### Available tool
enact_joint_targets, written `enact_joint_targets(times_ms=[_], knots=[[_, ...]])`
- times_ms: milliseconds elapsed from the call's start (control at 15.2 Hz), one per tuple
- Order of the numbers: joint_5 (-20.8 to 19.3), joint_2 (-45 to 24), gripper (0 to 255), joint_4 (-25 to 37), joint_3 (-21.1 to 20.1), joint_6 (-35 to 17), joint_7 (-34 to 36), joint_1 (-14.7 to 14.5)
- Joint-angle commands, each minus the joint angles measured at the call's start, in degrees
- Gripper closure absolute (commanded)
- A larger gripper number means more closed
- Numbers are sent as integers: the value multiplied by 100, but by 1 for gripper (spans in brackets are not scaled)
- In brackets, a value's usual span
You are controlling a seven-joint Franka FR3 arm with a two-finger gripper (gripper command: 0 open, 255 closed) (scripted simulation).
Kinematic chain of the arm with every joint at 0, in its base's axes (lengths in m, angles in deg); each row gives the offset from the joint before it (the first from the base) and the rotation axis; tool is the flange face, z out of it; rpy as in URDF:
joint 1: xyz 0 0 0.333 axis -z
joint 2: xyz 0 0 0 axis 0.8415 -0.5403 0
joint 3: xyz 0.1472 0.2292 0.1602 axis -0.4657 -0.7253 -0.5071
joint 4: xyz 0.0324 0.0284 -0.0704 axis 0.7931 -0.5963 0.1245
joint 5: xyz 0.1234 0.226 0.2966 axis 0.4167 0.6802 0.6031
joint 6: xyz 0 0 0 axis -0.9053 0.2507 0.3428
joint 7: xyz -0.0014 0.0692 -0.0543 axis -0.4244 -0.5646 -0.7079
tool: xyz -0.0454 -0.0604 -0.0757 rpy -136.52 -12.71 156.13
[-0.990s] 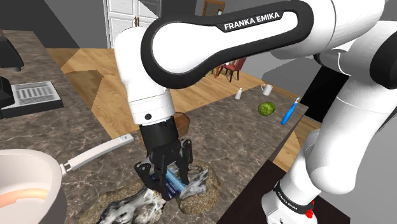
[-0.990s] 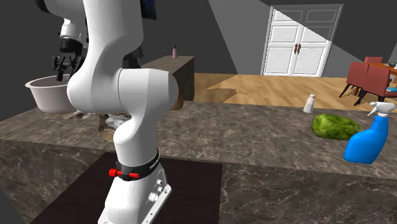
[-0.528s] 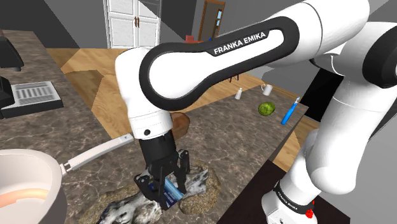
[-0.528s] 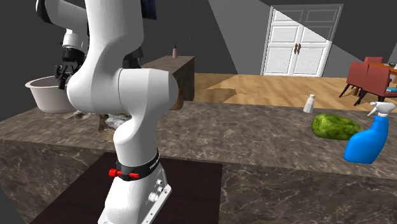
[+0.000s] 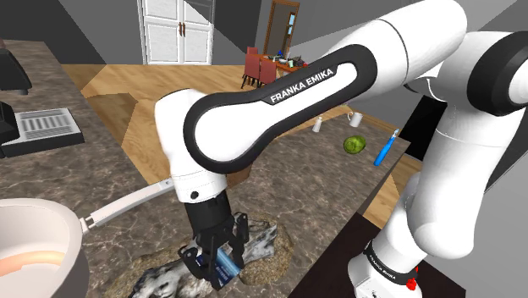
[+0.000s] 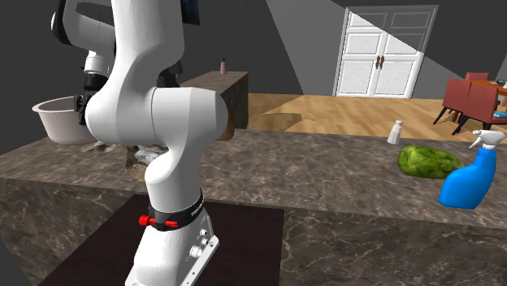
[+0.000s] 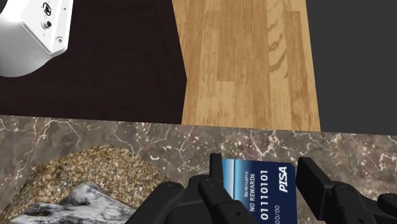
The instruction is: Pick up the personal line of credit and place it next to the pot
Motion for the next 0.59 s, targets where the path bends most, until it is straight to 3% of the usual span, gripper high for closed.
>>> enact_joint_targets(times_ms=[0,528], knots=[[-34,-94,255,-80,7,-165,-19,-22],[-190,-500,255,-275,63,-720,-69,-110]])
